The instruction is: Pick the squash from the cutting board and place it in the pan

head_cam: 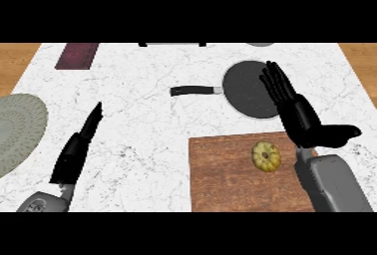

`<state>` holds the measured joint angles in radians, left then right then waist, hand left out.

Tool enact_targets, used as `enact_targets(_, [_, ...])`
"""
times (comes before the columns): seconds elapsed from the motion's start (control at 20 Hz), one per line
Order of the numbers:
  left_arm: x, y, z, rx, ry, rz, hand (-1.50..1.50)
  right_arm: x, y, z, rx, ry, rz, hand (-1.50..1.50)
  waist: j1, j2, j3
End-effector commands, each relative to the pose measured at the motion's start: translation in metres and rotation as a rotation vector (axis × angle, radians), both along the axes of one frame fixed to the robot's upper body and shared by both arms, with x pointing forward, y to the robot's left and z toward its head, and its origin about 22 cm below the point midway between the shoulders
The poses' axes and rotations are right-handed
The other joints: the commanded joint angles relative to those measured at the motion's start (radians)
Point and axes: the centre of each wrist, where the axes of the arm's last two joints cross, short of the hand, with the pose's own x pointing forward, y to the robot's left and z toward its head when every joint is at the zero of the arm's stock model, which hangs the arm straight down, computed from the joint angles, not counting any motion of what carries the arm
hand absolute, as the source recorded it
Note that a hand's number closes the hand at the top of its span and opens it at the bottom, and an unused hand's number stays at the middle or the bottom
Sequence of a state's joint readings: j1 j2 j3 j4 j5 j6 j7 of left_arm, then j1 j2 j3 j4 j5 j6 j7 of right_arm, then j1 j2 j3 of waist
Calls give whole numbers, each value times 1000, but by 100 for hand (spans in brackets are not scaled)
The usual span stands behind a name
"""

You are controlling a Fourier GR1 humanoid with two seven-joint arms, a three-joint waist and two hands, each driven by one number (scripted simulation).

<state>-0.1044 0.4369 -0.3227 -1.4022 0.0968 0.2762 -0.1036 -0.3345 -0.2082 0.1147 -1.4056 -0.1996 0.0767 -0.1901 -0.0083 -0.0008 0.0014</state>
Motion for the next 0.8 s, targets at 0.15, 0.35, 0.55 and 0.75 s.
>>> enact_targets(0.15, [7,25,14,36,67,108,0,-7,14,7,-246,-25,-300,-150,2,-6,-3])
enact_targets(0.35, [-16,25,-12,20,154,165,0,-7,-75,-4,-599,38,-744,-150,-50,-17,-16])
enact_targets(0.55, [-26,20,-11,1,164,178,0,-47,-65,-28,-560,149,-939,-150,-49,-22,-7])
enact_targets(0.75, [-31,30,-11,6,186,182,0,-71,-90,-18,-941,189,-906,-150,-52,-21,-12])
